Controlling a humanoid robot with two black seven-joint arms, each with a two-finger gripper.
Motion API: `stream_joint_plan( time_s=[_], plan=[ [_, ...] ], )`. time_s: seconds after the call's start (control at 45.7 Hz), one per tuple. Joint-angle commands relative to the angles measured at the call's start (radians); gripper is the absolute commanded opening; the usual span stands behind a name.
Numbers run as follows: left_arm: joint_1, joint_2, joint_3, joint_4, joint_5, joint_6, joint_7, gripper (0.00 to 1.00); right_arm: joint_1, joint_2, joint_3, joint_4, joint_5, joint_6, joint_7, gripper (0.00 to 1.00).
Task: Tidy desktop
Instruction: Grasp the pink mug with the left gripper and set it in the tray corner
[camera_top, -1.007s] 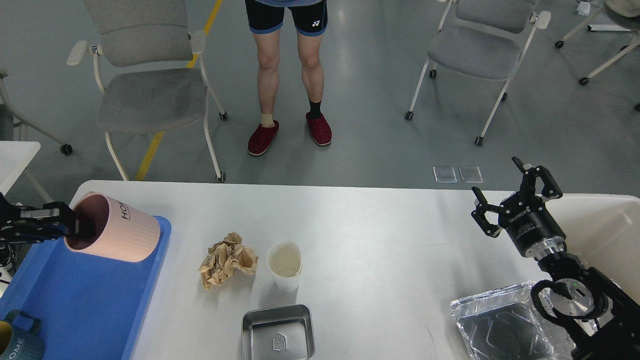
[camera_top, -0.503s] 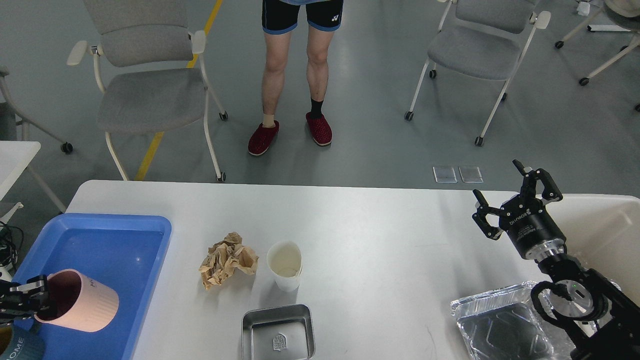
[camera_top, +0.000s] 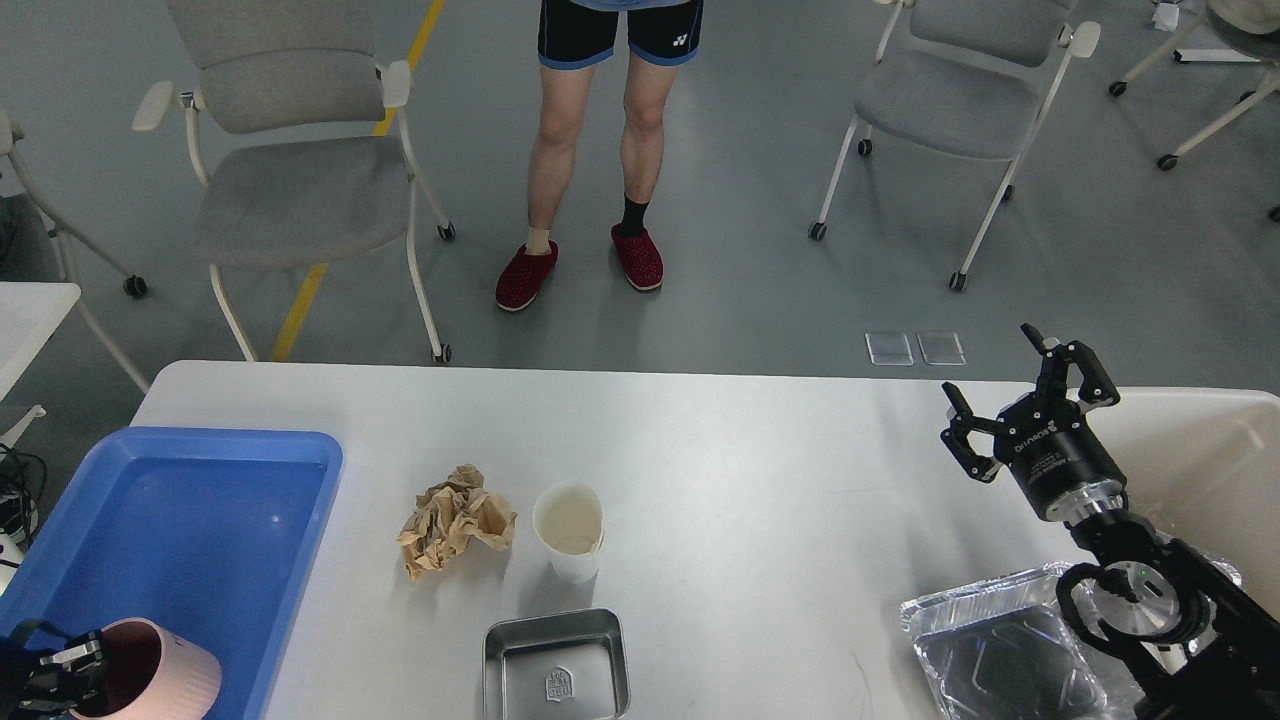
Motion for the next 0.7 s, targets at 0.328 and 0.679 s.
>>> stream_joint_plan(
  time_s=[0.328,0.679],
  plan=[
    [-0.011,0.026,-0.019,-0.025,-0.013,0.008,-0.012,0.87,0.001,0.002,0.0,0.001,0.0,-0.001,-0.001,1.0],
    [-0.094,0.233,-0.306,-0.192,-0.162,-0.254,-0.076,0.96,0.027,0.027,-0.012,0.0,0.0,-0.002,0.0,1.0]
  ],
)
